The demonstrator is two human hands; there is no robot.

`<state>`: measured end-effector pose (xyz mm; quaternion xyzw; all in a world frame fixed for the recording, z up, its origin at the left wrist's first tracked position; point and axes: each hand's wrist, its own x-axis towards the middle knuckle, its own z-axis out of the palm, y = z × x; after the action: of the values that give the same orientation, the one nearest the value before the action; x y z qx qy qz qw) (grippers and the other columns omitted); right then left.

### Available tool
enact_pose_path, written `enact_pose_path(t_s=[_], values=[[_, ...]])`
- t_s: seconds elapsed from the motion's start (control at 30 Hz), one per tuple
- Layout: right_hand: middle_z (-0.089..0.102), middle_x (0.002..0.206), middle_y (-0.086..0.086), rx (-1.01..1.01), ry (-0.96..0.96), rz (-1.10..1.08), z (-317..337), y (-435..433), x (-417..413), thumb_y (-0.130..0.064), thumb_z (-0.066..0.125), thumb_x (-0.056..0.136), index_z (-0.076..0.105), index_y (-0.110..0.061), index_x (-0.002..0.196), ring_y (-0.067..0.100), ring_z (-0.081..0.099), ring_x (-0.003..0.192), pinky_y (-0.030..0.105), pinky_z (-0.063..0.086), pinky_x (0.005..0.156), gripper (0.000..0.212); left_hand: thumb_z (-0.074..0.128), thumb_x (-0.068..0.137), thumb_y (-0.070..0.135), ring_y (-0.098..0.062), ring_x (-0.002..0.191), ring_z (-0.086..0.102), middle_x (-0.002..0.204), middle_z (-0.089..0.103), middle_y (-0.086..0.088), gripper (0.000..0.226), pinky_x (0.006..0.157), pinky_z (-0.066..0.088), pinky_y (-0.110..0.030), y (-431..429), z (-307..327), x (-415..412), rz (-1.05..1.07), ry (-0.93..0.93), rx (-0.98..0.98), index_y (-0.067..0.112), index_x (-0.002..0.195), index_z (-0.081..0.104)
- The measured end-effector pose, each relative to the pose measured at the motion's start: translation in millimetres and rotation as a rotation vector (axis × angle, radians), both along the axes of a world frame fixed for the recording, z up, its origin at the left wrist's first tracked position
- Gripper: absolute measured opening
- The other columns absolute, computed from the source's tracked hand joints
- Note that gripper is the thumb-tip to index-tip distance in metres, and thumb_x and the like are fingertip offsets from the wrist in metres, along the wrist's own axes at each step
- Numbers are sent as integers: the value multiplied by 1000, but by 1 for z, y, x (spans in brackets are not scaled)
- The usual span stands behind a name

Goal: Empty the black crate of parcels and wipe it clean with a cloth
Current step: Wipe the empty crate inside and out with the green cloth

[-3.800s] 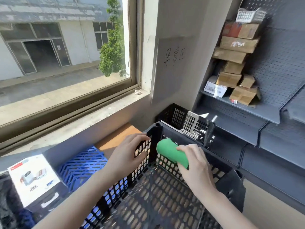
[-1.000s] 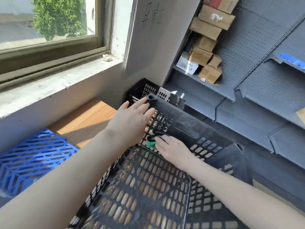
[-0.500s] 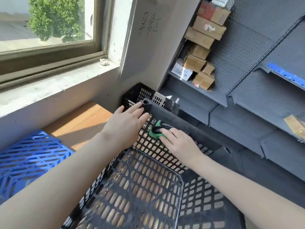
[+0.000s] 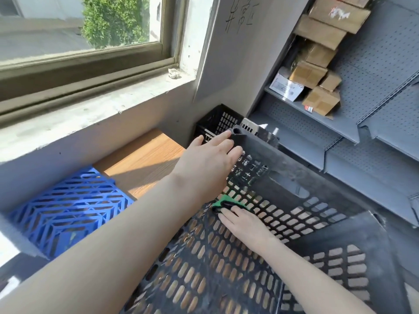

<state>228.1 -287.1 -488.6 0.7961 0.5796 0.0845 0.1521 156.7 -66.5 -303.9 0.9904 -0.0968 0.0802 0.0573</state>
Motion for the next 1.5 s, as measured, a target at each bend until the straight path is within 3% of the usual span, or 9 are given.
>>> enact_pose_path(t_s=[0.13, 0.3, 0.57, 0.7, 0.87, 1.03, 1.17, 1.33, 1.5], values=[[62, 121, 4, 39, 30, -33, -11, 0, -1, -8, 81, 61, 63, -10, 121, 23, 55, 96, 29, 54, 81, 63, 54, 92, 23, -14, 150, -2, 154, 27, 2, 67, 118, 23, -48, 0, -2, 1, -2, -5, 7, 19, 150, 22], [60, 91, 5, 150, -129, 131, 20, 16, 16, -3, 55, 88, 66, -8, 99, 23, 49, 85, 31, 52, 72, 16, 51, 93, 22, -13, 150, 1, 153, 31, 2, 62, 115, 25, -46, 0, 0, 0, 2, -22, -12, 19, 149, 26], [67, 104, 14, 286, -276, 310, 147, 40, 32, 1, 49, 93, 67, 1, 106, 28, 61, 89, 37, 54, 78, 22, 39, 96, 17, -15, 151, 1, 164, 4, 1, 72, 119, 14, -43, -3, 4, -4, 90, -62, -41, 15, 156, 0], [68, 106, 11, 362, -314, 294, 189, 40, 27, -4, 46, 100, 70, -2, 106, 25, 63, 91, 36, 53, 80, 25, 43, 92, 17, -18, 151, 6, 162, 13, -3, 71, 118, 17, -47, -3, 5, -4, 124, -61, -56, 11, 155, 11], [65, 117, 12, 285, -345, 246, 197, 8, 26, -1, 47, 98, 66, -3, 115, 26, 60, 104, 36, 50, 90, 26, 58, 84, 18, -21, 149, 17, 161, 20, -3, 74, 116, 25, -47, -2, 8, -5, 41, -99, -62, 15, 152, 29], [65, 113, 13, 95, -302, 233, 196, -59, 13, 4, 47, 94, 65, -2, 114, 28, 62, 100, 38, 53, 88, 27, 49, 93, 23, -18, 151, 2, 164, 8, -1, 70, 121, 7, -43, -4, 9, -5, -40, -13, -12, 24, 155, 15], [65, 116, 12, -16, -305, 222, 204, -92, 10, 1, 42, 95, 64, -4, 117, 27, 61, 102, 36, 51, 93, 32, 48, 94, 23, -19, 151, 4, 163, 9, -5, 66, 121, 8, -41, -4, 10, -6, -44, 4, 4, 24, 153, 18], [64, 117, 12, 27, -298, 273, 212, -53, 23, 1, 52, 93, 63, -3, 117, 27, 59, 102, 36, 49, 92, 27, 48, 93, 22, -18, 151, 4, 163, 8, -4, 69, 121, 10, -41, -5, 11, -7, -18, 23, 16, 23, 154, 15], [64, 111, 13, 128, -340, 255, 215, 14, 32, -1, 41, 96, 65, -2, 114, 28, 61, 96, 38, 52, 85, 29, 48, 91, 21, -13, 150, 5, 164, 6, 2, 78, 120, 12, -40, -4, 11, -7, 19, 18, -33, 19, 156, 5]])
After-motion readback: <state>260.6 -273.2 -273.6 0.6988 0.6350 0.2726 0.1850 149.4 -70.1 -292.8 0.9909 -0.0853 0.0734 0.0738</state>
